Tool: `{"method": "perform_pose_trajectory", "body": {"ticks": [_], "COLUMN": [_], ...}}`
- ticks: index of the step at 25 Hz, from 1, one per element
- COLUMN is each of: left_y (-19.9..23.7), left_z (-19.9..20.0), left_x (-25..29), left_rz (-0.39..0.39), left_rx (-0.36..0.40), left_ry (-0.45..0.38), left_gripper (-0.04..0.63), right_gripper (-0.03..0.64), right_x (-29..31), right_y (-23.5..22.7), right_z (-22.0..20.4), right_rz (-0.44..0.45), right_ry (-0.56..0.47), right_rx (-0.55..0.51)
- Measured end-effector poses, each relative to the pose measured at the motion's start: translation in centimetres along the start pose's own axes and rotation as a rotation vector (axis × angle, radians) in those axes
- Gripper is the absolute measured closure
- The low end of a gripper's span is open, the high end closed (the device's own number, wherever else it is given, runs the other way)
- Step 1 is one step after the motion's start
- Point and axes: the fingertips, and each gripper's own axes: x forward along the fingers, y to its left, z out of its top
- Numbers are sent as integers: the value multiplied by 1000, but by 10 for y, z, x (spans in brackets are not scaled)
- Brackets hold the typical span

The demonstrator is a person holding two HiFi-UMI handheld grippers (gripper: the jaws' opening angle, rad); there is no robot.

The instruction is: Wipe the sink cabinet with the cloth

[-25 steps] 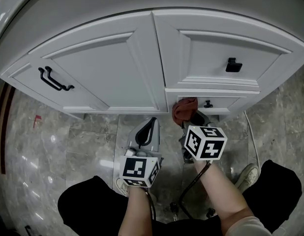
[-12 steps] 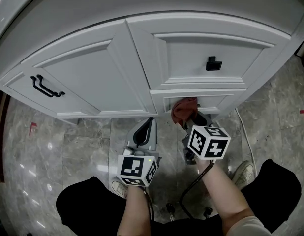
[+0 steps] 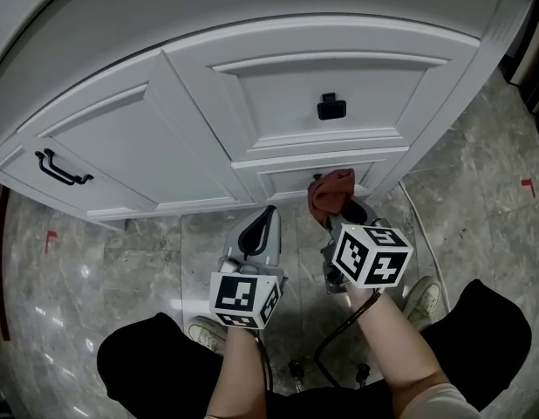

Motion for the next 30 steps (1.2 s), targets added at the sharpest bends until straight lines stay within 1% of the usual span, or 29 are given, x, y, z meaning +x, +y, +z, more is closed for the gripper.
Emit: {"method": "perform_pose_trajectory", "body": {"ticks": [5,9,14,20,23,27,30], "left_y": [-6,-9,-22,-52,-66,-75,-80], "left_z": [-3,-6,-8,-12,-13,-16,-20], "left_x": [5,11,24,41,48,52,53], "left_rz": [-8,-12,-34,-89,-114,-126,-135], "left_rx": [5,6,2,2,3,-5,-9], "left_ry": [11,20,21,26,28,33,38], "left_gripper": [595,595,595,595,595,595,595], "right_gripper": [540,540,538,540,538,538,538], "right_x": [2,9,8,-8,-15,-23,-31], "right_y": [-23,-28,-33,-67,-78,-86,-103], "right_z": [8,14,15,24,29,29,28], "right_rz": [-43,-39,-33,-100,-110,-122,-167], "right_ry": [-17,-23,-21,-41,-48,-50,-55], "right_rx": [33,64,48,56,64,79,95]}}
